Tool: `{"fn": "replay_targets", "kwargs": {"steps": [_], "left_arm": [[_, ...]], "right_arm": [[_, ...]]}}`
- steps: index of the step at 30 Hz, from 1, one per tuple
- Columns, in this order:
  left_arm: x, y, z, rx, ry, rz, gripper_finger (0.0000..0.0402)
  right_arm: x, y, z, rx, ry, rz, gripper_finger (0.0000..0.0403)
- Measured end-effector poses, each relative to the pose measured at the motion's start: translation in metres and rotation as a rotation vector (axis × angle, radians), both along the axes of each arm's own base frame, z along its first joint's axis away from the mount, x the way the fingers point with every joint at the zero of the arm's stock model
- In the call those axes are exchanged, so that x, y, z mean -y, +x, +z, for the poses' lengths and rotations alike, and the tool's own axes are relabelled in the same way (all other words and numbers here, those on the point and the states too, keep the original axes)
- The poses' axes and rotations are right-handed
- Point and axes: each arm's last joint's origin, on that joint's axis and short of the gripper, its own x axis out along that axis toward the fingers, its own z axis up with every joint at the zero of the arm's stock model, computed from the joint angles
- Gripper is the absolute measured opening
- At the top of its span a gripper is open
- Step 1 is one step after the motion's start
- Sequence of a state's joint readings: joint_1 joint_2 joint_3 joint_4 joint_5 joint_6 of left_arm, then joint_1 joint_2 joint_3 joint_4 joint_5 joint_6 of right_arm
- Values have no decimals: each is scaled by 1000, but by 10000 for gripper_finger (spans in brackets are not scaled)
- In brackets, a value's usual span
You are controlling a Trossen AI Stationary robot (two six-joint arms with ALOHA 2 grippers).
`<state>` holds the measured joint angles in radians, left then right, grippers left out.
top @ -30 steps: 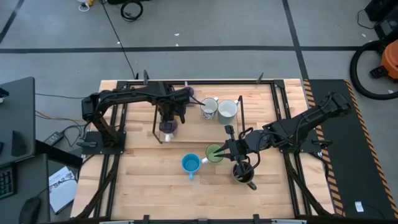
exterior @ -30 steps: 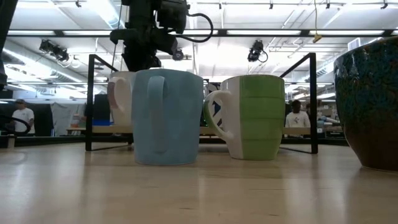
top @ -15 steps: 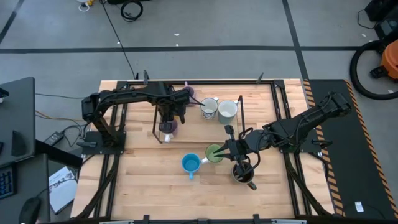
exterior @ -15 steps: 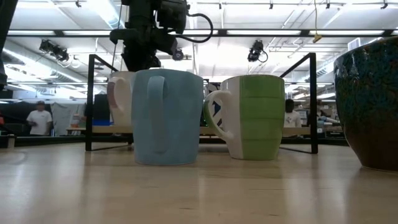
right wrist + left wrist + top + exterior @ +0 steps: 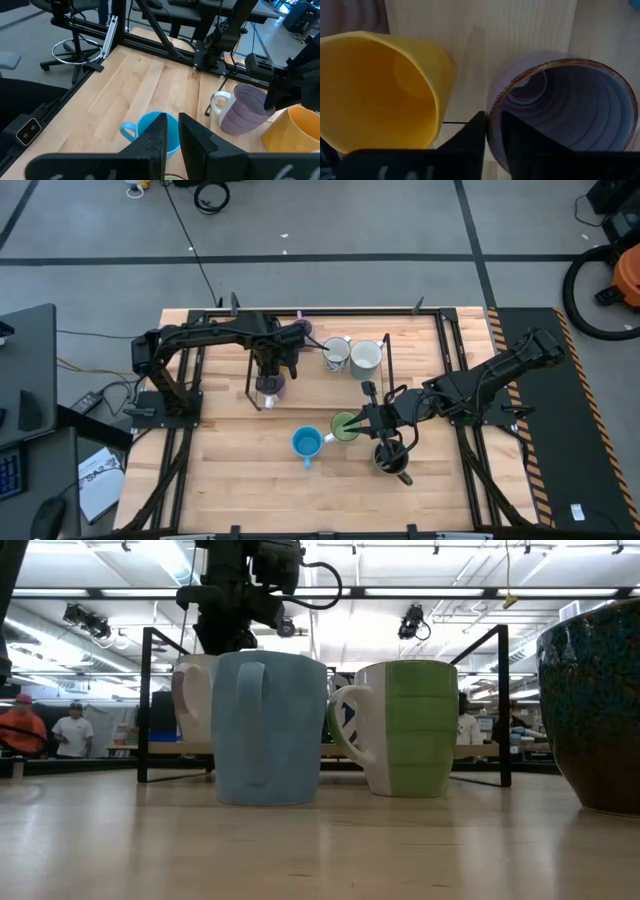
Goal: Place coffee mugs
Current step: Put the violet mug on the shelf, then put the light blue mug on the shelf
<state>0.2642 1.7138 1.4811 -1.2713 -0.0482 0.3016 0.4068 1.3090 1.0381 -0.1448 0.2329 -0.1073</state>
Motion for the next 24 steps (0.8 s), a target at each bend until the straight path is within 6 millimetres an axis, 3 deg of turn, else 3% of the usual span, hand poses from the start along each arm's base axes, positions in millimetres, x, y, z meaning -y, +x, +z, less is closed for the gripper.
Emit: {"fn": "replay_targets", "kwargs": {"steps": [9, 17, 24], "left_arm": [[7, 2, 0, -3, 11, -20, 153], [10, -1, 6, 0, 27, -29, 162], [12, -4, 29, 73, 44, -26, 163]], "right_arm": [[0, 0, 0, 0, 0, 0, 52], [0, 0, 0, 1, 0, 0, 52], [0, 0, 1, 10, 0, 1, 52]]}}
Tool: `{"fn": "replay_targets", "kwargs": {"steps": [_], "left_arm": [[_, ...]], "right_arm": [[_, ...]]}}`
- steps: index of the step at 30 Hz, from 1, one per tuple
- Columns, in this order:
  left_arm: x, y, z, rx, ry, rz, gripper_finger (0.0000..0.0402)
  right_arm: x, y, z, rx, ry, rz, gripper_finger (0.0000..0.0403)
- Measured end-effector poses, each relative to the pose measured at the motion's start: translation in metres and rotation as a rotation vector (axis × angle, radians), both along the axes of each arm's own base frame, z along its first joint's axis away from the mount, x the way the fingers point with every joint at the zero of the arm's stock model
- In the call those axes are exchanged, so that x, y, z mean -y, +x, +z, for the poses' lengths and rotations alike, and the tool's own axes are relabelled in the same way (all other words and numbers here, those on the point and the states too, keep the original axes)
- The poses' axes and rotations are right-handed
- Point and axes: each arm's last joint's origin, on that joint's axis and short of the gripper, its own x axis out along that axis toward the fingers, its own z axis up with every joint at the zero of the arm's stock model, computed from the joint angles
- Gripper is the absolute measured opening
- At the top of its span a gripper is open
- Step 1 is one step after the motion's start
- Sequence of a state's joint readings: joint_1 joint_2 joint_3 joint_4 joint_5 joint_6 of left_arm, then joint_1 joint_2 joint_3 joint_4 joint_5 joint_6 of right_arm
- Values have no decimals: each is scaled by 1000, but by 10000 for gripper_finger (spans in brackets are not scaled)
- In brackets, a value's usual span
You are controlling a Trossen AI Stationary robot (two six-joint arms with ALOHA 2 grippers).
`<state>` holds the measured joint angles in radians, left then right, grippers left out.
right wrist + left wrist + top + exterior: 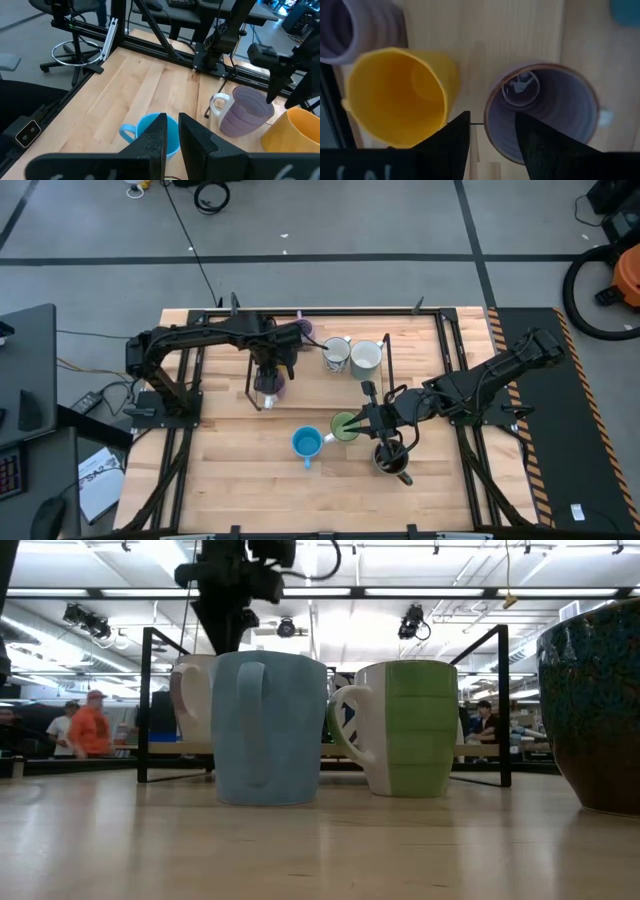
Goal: Place coffee mugs
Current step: Put the light blue mug on the shelf
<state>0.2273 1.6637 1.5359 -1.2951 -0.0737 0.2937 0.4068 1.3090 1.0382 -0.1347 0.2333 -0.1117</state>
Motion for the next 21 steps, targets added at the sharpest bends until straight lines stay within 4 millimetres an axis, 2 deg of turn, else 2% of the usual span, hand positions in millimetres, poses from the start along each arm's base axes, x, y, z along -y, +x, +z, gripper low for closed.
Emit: {"fn": "replay_targets", "kwargs": {"steps": [4, 7, 13, 21], "left_arm": [[3, 0, 19, 64, -3, 18, 163], [15, 5, 34, 126, -12, 5, 163], [58, 13, 58, 236, 0, -98, 163], [116, 17, 58, 289, -15, -160, 163]], "right_arm": [[0, 0, 0, 2, -3, 2, 52], [0, 0, 0, 1, -4, 1, 52], [2, 0, -1, -10, -20, -38, 52], [3, -1, -3, -29, -3, -70, 52]]}}
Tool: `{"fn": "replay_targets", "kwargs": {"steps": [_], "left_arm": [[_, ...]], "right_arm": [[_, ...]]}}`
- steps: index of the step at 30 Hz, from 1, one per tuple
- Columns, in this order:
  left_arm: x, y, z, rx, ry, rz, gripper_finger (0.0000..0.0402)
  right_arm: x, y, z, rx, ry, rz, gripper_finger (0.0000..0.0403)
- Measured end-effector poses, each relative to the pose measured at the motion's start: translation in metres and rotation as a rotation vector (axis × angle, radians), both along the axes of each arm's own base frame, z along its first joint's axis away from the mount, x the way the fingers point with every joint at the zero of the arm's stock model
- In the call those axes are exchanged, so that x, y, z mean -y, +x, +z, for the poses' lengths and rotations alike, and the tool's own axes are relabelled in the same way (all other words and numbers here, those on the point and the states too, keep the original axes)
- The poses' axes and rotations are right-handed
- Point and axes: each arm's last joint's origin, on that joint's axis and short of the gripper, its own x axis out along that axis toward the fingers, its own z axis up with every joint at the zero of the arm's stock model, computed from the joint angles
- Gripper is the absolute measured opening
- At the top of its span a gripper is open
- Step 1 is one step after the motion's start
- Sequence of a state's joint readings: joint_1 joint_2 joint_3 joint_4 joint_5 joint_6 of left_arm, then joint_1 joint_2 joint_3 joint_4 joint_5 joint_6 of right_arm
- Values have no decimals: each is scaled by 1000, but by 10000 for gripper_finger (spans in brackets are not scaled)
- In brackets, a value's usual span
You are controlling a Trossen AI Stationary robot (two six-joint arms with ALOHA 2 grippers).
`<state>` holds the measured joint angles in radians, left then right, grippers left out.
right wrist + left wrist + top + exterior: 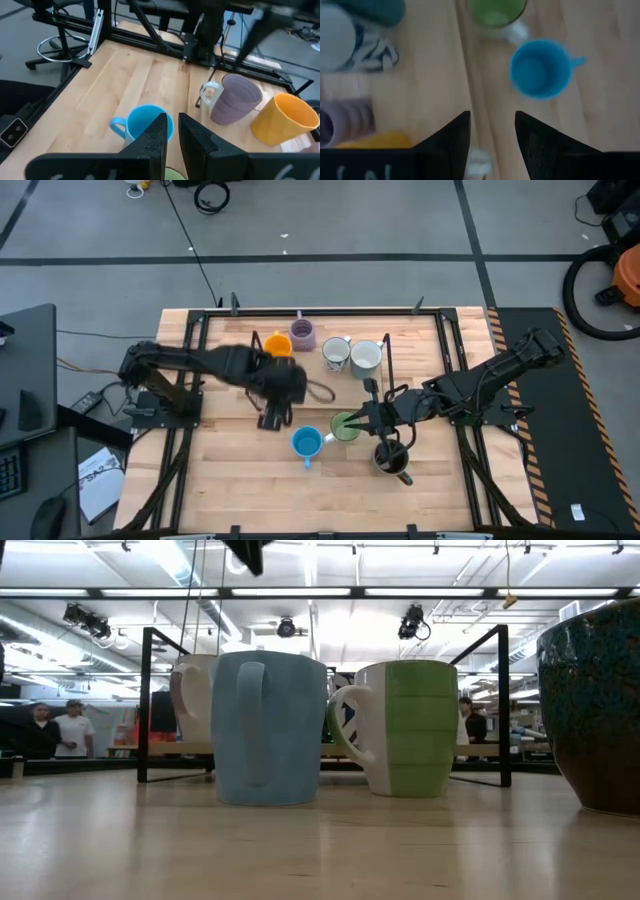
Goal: Place coffee mugs
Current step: Put the light blue mug on the shelf
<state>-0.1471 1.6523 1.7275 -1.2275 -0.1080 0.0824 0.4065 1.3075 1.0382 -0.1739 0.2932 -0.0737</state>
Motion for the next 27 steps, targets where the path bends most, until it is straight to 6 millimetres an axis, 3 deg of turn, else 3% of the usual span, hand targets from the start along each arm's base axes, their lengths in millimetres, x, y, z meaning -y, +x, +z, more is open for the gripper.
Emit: {"fn": "replay_targets", "kwargs": {"steps": [6, 13, 20, 27], "left_arm": [[41, -1, 4, 103, 60, -42, 162], [74, -7, 5, 172, 69, -50, 162], [94, -9, -33, 169, 48, -58, 162], [85, -4, -62, 127, -61, 76, 162]], "right_arm": [[0, -1, -2, -21, 16, -9, 52], [1, -2, -3, -41, 32, -16, 52], [1, -2, -3, -42, 37, -18, 52], [0, -2, -3, -41, 38, -17, 52]]}}
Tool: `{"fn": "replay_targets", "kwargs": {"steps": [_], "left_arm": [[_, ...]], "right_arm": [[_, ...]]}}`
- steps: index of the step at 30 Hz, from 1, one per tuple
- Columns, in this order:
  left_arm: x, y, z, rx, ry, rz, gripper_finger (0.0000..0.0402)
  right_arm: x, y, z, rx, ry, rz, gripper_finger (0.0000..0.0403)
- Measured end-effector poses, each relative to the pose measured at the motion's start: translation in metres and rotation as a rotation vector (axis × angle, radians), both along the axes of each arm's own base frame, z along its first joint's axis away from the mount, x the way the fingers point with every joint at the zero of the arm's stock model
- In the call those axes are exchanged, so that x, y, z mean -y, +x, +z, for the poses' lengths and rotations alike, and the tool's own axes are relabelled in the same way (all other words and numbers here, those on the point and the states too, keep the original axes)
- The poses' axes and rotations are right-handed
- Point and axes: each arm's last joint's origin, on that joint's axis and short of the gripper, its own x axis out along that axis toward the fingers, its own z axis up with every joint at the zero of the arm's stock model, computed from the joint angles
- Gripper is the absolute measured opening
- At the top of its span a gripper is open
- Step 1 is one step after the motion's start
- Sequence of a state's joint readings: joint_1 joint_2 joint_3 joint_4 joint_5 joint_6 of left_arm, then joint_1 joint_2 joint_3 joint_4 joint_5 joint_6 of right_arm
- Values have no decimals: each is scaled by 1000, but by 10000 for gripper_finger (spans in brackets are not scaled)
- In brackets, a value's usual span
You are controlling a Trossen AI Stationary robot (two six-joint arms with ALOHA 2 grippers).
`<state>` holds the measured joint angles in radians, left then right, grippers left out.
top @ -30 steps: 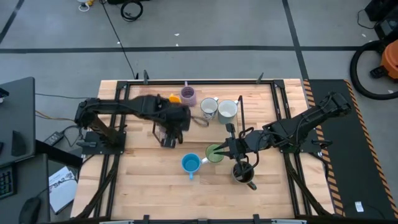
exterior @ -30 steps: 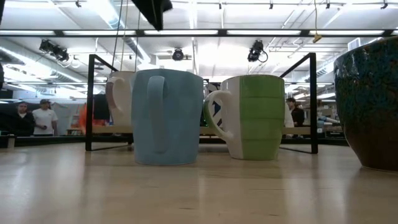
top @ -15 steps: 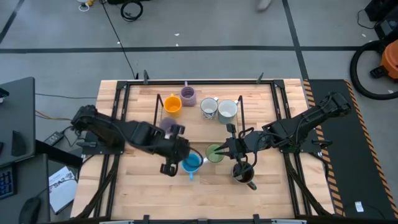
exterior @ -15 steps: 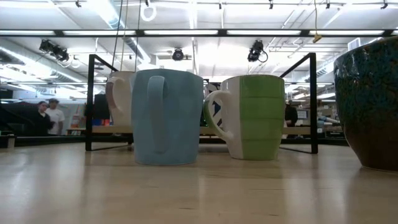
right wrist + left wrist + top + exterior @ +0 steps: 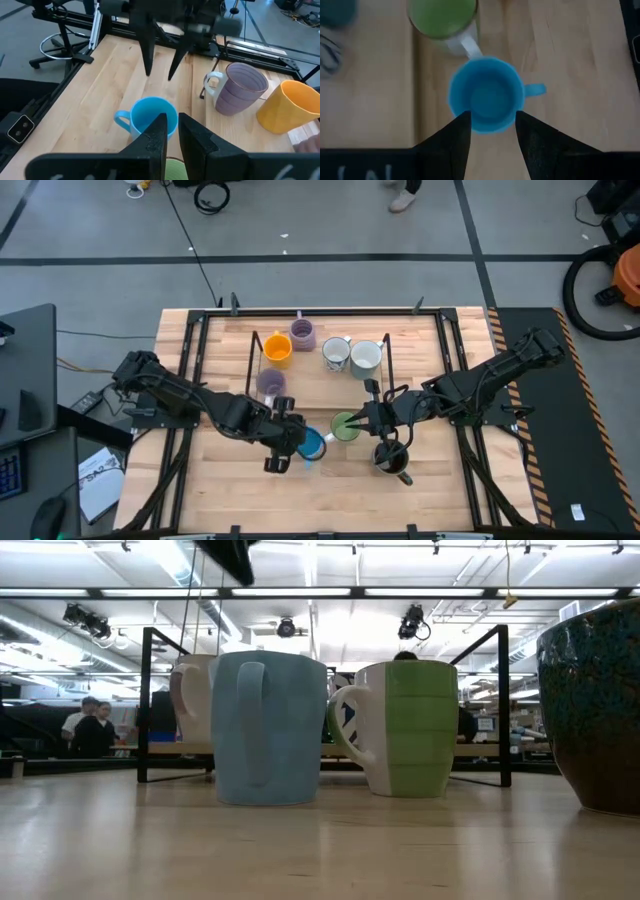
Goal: Place coffee mugs
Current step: Put the light blue mug on the shelf
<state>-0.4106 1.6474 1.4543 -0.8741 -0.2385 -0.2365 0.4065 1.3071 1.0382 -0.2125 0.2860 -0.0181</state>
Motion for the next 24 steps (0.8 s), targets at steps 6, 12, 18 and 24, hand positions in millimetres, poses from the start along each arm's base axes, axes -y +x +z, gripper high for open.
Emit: {"fn": "replay_targets", "kwargs": {"steps": [6, 12, 18, 24], "left_arm": [[-14, 8, -16, -35, -156, 91, 162], [-28, 19, -29, -98, -236, 142, 162], [-40, 28, -41, -149, -256, 172, 162], [-50, 36, -38, -151, -266, 203, 162]], "right_arm": [[0, 0, 0, 0, 0, 0, 52], [0, 0, 0, -3, -2, 0, 52], [0, 0, 0, -5, -3, 1, 52], [0, 0, 0, -7, -5, 2, 52]]}}
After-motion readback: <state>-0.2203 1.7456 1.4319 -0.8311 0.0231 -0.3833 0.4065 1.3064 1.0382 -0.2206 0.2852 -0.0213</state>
